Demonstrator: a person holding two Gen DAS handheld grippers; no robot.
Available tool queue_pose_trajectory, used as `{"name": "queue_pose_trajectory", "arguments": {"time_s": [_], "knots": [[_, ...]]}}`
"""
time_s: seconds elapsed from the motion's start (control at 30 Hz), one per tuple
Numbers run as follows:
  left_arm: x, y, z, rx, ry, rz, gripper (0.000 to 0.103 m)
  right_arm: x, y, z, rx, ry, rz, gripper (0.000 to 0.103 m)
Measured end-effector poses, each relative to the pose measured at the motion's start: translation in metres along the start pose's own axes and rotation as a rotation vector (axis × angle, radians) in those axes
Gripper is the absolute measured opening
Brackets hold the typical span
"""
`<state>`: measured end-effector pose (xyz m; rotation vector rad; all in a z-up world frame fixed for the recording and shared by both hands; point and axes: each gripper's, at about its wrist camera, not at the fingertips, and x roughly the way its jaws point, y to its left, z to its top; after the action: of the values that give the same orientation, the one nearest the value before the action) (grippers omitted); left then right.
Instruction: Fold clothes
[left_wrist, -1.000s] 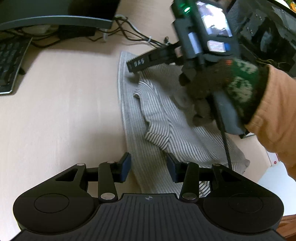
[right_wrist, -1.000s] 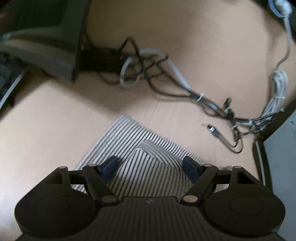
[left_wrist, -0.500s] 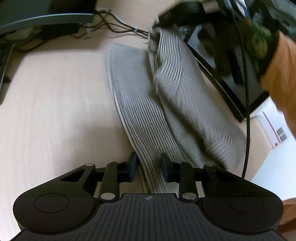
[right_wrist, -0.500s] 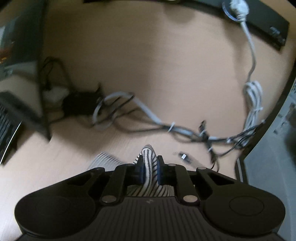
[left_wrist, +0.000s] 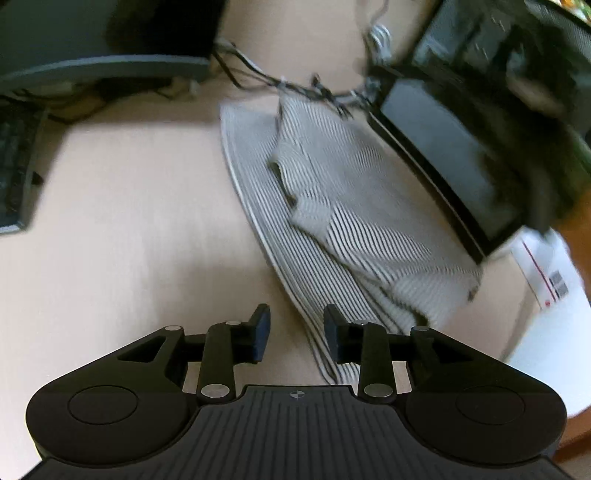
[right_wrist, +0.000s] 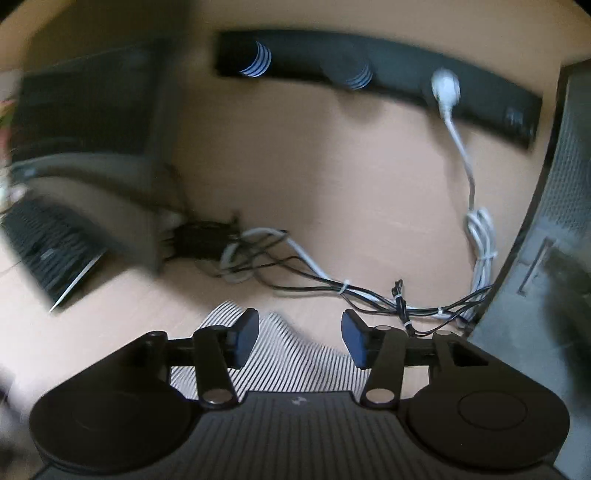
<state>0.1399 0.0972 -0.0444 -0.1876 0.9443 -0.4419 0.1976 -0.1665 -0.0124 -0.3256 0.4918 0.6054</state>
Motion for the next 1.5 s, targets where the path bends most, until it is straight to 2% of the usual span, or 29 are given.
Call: {"name": "queue_pose_trajectory", "arguments": {"time_s": [0.1, 0.2, 0.27, 0.33, 0.37, 0.43, 0.53, 0.73, 0.77, 0.8, 0.83, 0.97, 1.1, 1.27, 1.37, 1.47, 1.5], "knots": [[-0.001, 0.004, 0.01, -0.019, -0.023, 0.024, 0.041, -0.026, 0.017, -0.038, -0.016, 0.119, 0.113, 0.048], [0.004, 0.006, 0.019, -0.044, -0.03, 0.032, 0.045, -0.021, 0.046, -0.089, -0.115, 0.251, 0.14, 0.048], [0.012, 0.003, 0.024, -0.044, -0.025, 0.034, 0.05, -0.018, 0.053, -0.107, -0.13, 0.244, 0.122, 0.049], [0.018, -0.002, 0.029, -0.021, -0.014, 0.047, 0.054, -0.031, 0.052, -0.101, -0.156, 0.234, 0.15, 0.05], [0.019, -0.003, 0.03, -0.009, -0.012, 0.053, 0.055, -0.043, 0.051, -0.095, -0.196, 0.204, 0.176, 0.06], [0.019, -0.006, 0.031, 0.013, -0.008, 0.063, 0.062, -0.066, 0.059, -0.089, -0.322, 0.157, 0.199, 0.07], [0.019, -0.008, 0.031, 0.006, -0.016, 0.065, 0.064, -0.069, 0.081, -0.098, -0.415, 0.17, 0.199, 0.07], [0.007, -0.012, 0.025, 0.053, -0.045, 0.037, 0.07, -0.047, 0.125, -0.136, -0.534, 0.168, 0.131, 0.066], [0.003, -0.014, 0.025, 0.084, -0.051, 0.033, 0.072, -0.046, 0.126, -0.137, -0.544, 0.161, 0.116, 0.047], [0.0, -0.017, 0.024, 0.118, -0.057, 0.03, 0.074, -0.042, 0.121, -0.132, -0.5, 0.183, 0.118, 0.038], [-0.004, -0.021, 0.022, 0.169, -0.062, 0.025, 0.078, -0.038, 0.112, -0.126, -0.424, 0.214, 0.131, 0.037], [-0.01, -0.046, 0.005, 0.452, -0.075, 0.001, 0.087, -0.018, 0.051, -0.095, 0.079, 0.346, 0.243, 0.031], [0.004, -0.075, -0.021, 0.741, -0.089, 0.006, 0.092, -0.006, 0.02, -0.094, 0.314, 0.409, 0.319, 0.03], [0.044, -0.095, -0.041, 0.987, -0.138, 0.019, 0.092, -0.005, 0.016, -0.096, 0.376, 0.443, 0.348, 0.03], [0.065, -0.104, -0.049, 1.124, -0.172, 0.006, 0.088, 0.004, 0.01, -0.092, 0.394, 0.461, 0.36, 0.03], [0.08, -0.11, -0.058, 1.235, -0.184, -0.024, 0.071, 0.004, 0.012, -0.088, 0.373, 0.46, 0.354, 0.031], [0.084, -0.11, -0.06, 1.259, -0.177, -0.038, 0.06, 0.003, 0.013, -0.086, 0.359, 0.455, 0.349, 0.031]]}}
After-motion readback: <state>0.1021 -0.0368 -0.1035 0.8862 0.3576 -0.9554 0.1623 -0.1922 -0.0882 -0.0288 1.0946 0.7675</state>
